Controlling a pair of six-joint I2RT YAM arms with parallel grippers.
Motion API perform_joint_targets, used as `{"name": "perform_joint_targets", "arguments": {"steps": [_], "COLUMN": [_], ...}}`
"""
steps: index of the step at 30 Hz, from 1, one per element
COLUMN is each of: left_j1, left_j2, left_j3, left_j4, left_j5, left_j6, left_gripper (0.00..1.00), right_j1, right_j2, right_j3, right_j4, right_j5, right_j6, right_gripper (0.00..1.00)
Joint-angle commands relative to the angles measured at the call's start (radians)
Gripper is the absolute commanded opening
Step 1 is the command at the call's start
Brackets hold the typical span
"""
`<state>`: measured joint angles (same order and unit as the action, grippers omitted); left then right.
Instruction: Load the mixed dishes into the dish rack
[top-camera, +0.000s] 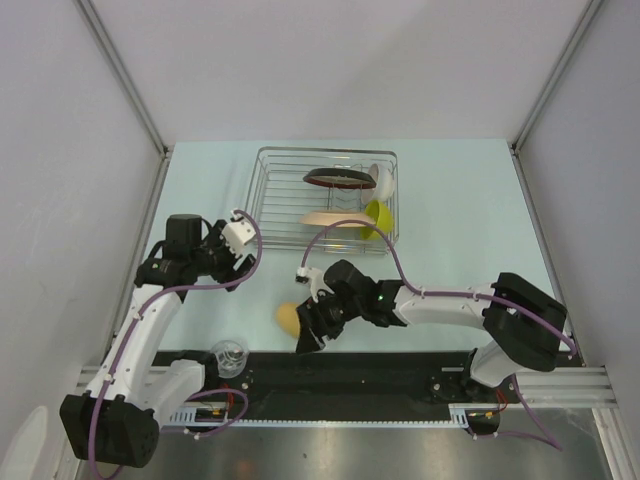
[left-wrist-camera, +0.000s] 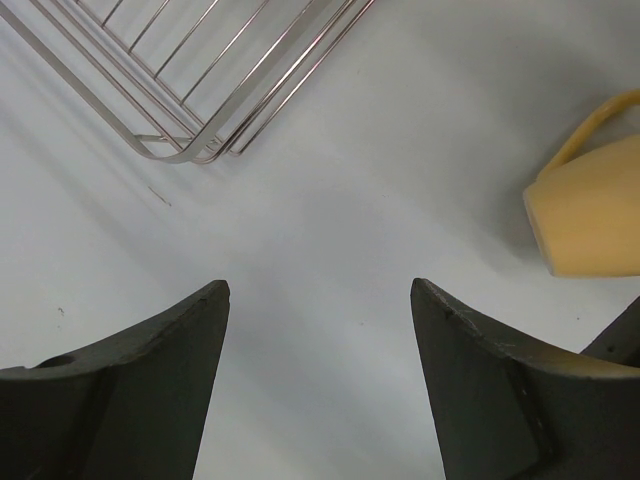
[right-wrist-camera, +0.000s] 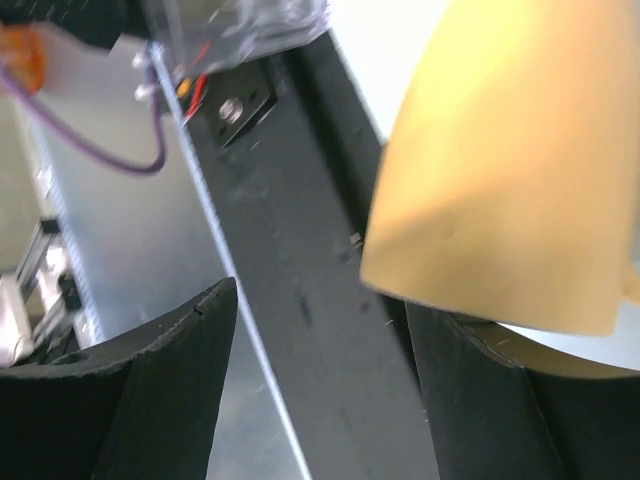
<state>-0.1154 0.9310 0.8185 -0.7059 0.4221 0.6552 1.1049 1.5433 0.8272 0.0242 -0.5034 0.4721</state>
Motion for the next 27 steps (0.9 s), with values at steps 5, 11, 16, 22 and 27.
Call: {"name": "perform_joint_targets", "arguments": {"steps": [5,11,16,22,27], "left_j1": [0.020,0.031,0.040,0.046,0.045], "left_j2": [-0.003,-0.008,-0.011,-0.006,-0.001], "left_j3": [0.025,0.021,0.022,0.022,0.027], "left_j4": [-0.003,-0.003,-0.006,-0.009,-0.003], "left_j5": [0.010,0.006,-0.006,-0.003,-0.003], "left_j6": [0.024,0.037,0.057,0.063,0.057], "left_gripper": [0.79,0.78,0.79,0.78,0.78], "right_j1": [-0.092,-0.149,-0.151,-0.181,-0.217], "right_j2": [-0.006,0.041,0.087,0.129,0.118], "right_j3": [0.030,0.041,0.023,-0.026,-0.068], "right_j4": [0.088,0.144,0.221,0.286,0.310], "right_j5": [0.160,0.128,0.060,-0.099,-0.153], "right_j6": [-0.020,-0.001,0.042,0.066,0.083], "right_gripper": [0.72,0.69,0.62,0.48,0.36]}}
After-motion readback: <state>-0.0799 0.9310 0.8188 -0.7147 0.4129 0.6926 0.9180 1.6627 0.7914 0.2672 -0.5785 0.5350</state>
